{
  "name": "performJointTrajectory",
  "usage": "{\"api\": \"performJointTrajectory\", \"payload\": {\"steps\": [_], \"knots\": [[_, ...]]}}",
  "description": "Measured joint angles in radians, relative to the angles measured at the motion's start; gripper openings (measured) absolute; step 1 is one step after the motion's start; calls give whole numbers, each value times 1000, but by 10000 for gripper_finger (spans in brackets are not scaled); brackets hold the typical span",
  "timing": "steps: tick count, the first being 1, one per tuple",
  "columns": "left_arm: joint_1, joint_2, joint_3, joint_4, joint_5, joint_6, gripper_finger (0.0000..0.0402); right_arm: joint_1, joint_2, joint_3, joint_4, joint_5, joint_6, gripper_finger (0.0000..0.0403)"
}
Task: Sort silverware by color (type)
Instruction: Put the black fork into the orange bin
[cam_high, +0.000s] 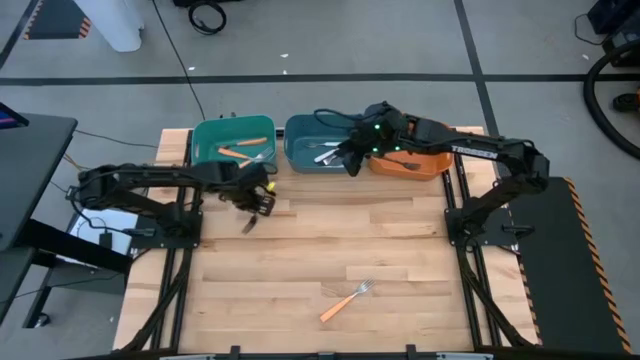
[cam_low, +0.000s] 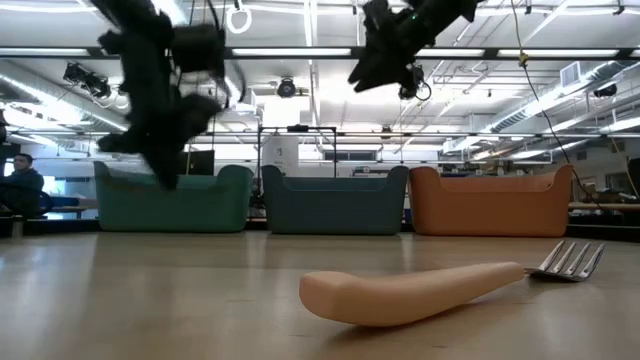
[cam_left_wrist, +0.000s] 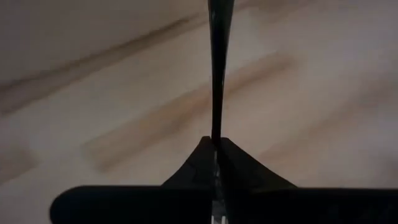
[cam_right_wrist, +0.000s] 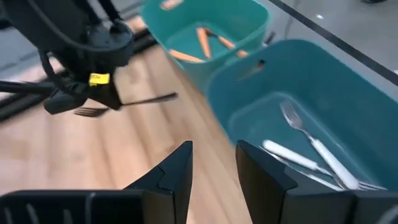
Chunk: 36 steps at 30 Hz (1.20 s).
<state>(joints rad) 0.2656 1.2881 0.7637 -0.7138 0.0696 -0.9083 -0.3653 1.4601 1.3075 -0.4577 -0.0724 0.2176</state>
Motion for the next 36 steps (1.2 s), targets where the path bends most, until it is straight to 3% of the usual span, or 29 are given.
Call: {"api": "performJointTrajectory", "payload": {"steps": [3,7,14,21,25,30,36], "knots": [[-1,-13,90,40,-7,65,15,0,-34,0,1,-59,38,130],[8,0,219,167,-104,192,15,4,-51,0,32,-126,129,130],[55,20,365,424,-161,328,17,59,-29,0,118,-121,148,130],[50,41,430,489,-161,452,18,129,-5,1,304,85,73,130],[44,52,430,496,-161,467,19,130,10,2,352,207,148,135],[36,83,430,491,-162,502,19,118,27,0,423,216,207,143],[29,125,430,494,-161,527,19,114,41,0,441,306,279,144]]}}
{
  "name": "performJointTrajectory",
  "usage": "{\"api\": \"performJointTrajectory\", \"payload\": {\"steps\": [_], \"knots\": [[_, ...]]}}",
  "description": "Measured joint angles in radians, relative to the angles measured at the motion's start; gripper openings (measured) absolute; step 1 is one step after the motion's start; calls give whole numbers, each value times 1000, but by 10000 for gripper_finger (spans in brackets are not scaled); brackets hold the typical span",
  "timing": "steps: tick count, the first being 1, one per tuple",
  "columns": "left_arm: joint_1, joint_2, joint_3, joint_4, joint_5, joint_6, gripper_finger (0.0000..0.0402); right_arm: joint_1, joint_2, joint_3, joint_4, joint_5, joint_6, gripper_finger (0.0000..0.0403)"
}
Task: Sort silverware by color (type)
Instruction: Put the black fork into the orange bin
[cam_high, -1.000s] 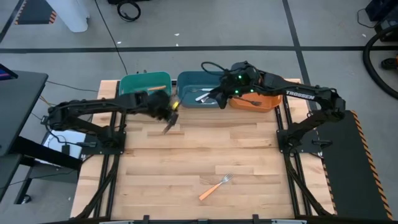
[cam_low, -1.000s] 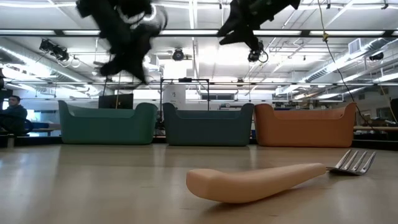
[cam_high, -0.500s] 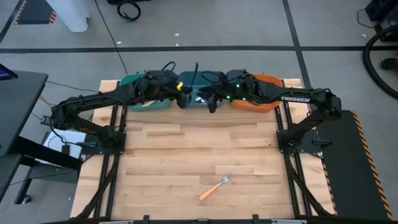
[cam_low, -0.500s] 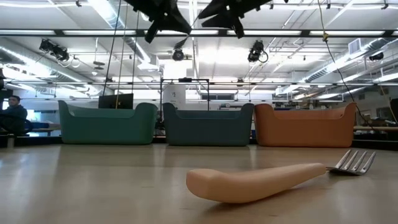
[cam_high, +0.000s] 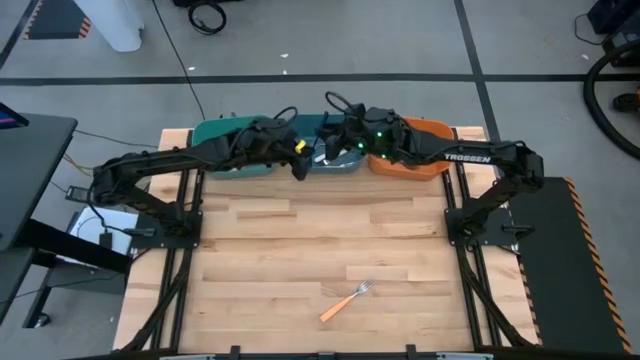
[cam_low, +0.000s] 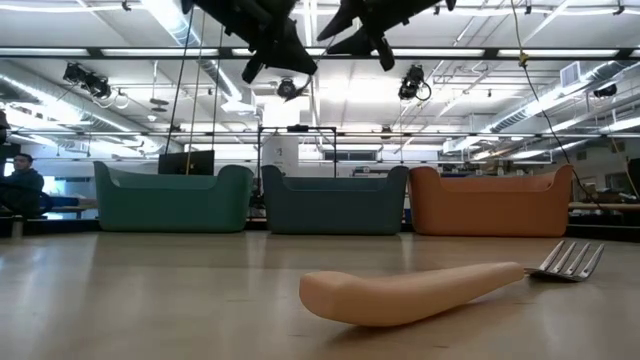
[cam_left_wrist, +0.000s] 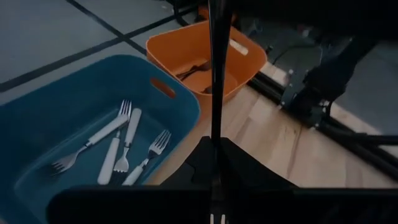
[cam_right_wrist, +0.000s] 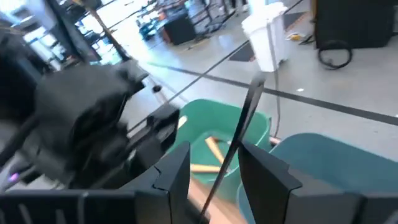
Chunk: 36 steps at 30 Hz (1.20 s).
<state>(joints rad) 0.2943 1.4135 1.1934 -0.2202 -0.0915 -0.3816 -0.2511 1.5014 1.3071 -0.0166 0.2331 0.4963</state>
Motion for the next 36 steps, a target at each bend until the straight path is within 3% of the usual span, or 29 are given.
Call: {"api": "performJointTrajectory", "payload": {"steps": [7,12,14,22,27,36], "knots": [[-2,14,0,4,4,35,20,-19,2,0,-1,10,-1,124],[8,14,0,20,1,43,20,-21,2,0,1,-1,-31,33],[15,15,0,22,6,45,20,-21,2,2,5,-9,-51,14],[23,15,0,25,4,42,21,-60,-3,2,-1,-99,-94,11],[24,15,0,39,-1,30,48,-101,-27,2,-25,-180,-137,11],[24,12,0,45,0,25,107,-210,-171,-1,-359,-165,-292,11]]}}
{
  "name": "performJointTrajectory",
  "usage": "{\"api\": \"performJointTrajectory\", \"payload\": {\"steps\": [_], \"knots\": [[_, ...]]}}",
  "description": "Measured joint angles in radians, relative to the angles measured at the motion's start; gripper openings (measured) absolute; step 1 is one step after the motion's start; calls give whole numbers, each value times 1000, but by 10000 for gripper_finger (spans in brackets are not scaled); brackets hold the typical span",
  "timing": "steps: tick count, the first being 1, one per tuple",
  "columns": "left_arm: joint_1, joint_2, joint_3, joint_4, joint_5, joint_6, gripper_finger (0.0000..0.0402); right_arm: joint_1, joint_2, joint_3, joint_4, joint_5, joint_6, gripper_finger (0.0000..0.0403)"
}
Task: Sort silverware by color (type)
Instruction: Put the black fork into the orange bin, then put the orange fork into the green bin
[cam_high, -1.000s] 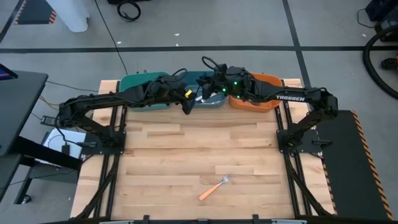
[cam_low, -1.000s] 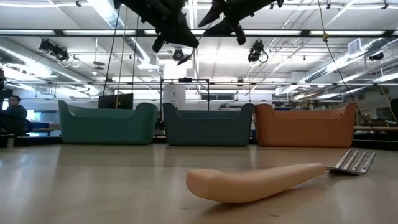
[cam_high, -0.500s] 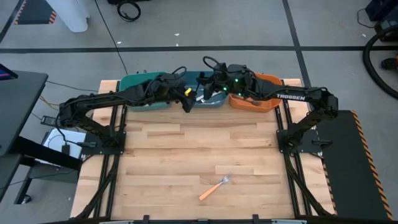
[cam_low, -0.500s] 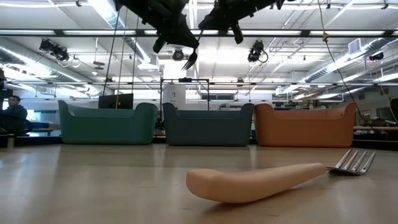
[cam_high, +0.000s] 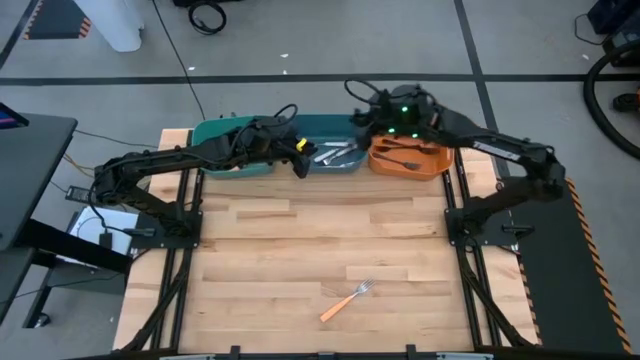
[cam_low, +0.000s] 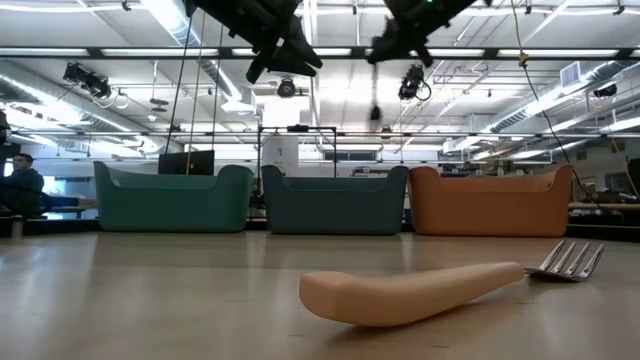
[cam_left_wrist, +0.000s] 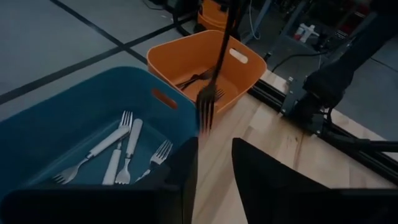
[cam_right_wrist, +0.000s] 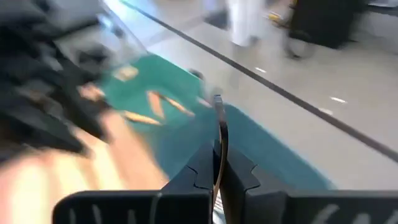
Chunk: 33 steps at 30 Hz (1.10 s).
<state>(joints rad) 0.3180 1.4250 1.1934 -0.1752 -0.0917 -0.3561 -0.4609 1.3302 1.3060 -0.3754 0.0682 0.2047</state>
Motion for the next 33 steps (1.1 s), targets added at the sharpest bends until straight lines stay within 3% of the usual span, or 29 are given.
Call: {"api": "performJointTrajectory", "payload": {"steps": [7,14,22,33], "knots": [[0,0,0,-2,0,1,109,-132,-117,1,-348,100,-164,10],[0,0,0,-3,3,28,109,-251,-82,-42,-607,131,-422,17],[-1,0,0,-3,3,27,109,-276,9,-79,-592,222,-523,25],[-5,1,0,-26,2,27,110,-267,55,-79,-584,262,-493,100]]}}
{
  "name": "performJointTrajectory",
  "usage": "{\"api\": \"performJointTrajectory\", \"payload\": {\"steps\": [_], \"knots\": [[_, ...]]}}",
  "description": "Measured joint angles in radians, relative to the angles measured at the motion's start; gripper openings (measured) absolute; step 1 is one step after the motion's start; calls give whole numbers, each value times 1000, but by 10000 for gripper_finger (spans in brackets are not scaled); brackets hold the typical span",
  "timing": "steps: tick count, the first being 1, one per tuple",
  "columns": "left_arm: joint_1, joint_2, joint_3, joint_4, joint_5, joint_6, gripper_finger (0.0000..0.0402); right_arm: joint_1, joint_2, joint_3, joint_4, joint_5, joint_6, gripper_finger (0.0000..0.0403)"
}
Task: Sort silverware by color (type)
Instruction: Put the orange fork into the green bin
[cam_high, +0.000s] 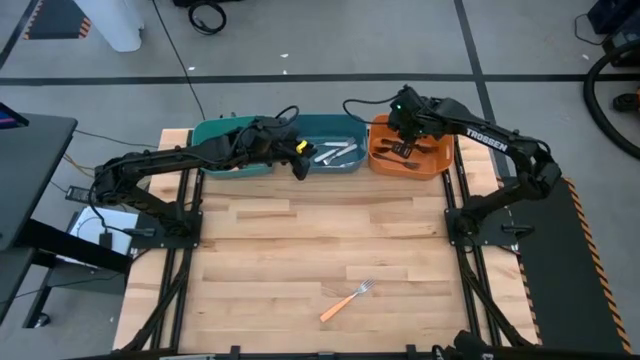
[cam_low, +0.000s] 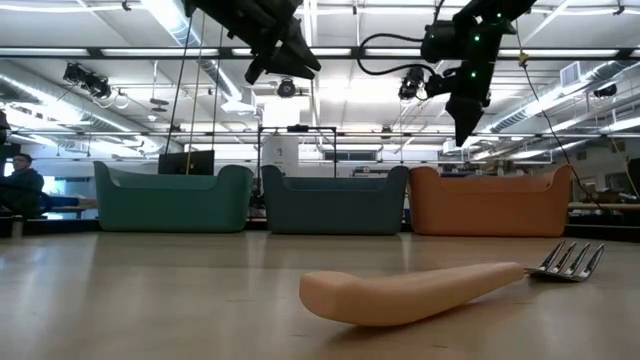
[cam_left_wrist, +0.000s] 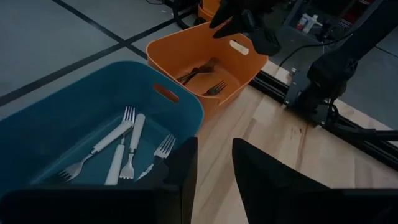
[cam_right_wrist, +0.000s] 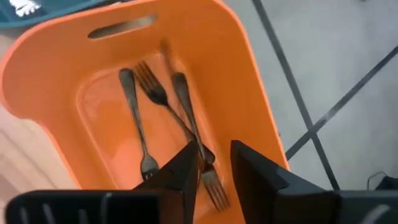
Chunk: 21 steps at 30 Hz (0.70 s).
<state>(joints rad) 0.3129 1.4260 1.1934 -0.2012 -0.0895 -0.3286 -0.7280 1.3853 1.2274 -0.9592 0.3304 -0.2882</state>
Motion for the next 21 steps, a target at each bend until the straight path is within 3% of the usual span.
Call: {"api": "performJointTrajectory", "payload": {"steps": [9,21], "knots": [[-76,7,1,0,-2,-4,110,79,-112,0,-16,97,140,117],[-237,94,1,-44,6,-131,110,210,-283,1,-81,63,613,117]]}}
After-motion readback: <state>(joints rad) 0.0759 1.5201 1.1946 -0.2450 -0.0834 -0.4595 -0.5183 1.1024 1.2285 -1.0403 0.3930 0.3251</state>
